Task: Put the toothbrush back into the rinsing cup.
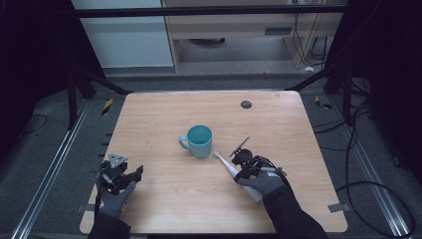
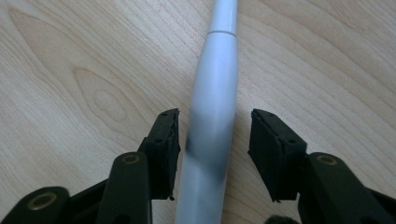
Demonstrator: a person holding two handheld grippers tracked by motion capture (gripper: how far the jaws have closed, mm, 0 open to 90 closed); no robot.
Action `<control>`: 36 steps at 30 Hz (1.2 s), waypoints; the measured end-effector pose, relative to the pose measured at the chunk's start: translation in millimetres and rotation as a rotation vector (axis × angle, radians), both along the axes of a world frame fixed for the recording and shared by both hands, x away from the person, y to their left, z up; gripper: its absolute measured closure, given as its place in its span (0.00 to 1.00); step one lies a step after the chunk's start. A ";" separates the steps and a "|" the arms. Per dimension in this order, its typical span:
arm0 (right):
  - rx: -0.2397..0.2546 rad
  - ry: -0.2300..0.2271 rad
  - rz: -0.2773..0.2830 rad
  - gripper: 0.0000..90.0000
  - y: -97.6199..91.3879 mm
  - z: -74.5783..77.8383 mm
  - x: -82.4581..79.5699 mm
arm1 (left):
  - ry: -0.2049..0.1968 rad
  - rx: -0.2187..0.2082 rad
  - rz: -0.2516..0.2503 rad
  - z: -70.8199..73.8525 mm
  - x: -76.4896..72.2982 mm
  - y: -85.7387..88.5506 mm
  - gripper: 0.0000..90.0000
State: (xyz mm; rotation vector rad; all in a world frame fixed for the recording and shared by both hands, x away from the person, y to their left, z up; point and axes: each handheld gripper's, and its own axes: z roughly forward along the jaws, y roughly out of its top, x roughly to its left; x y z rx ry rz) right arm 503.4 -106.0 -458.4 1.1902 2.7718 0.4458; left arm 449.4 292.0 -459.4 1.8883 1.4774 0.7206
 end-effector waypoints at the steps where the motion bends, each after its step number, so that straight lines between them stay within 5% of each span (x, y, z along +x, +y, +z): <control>1: -0.005 0.005 -0.012 0.62 1.0 -0.7 -0.2 | 0.000 0.000 0.000 0.0 0.0 0.0 0.44; 4: -0.013 -0.003 0.020 0.65 0.7 -4.5 1.5 | 0.002 0.001 0.000 -0.2 0.1 -0.1 0.44; 10: -0.007 0.039 -0.010 0.69 4.2 -8.5 1.8 | 0.003 0.000 0.000 -0.3 0.2 0.0 0.44; 19: -0.008 0.025 -0.034 0.74 4.5 -9.1 -0.3 | 0.004 0.002 -0.001 -0.5 0.2 -0.9 0.44; 36: 0.148 -0.049 -0.061 0.74 -28.9 12.6 -32.8 | -0.002 0.003 0.000 0.2 -0.3 -1.7 0.44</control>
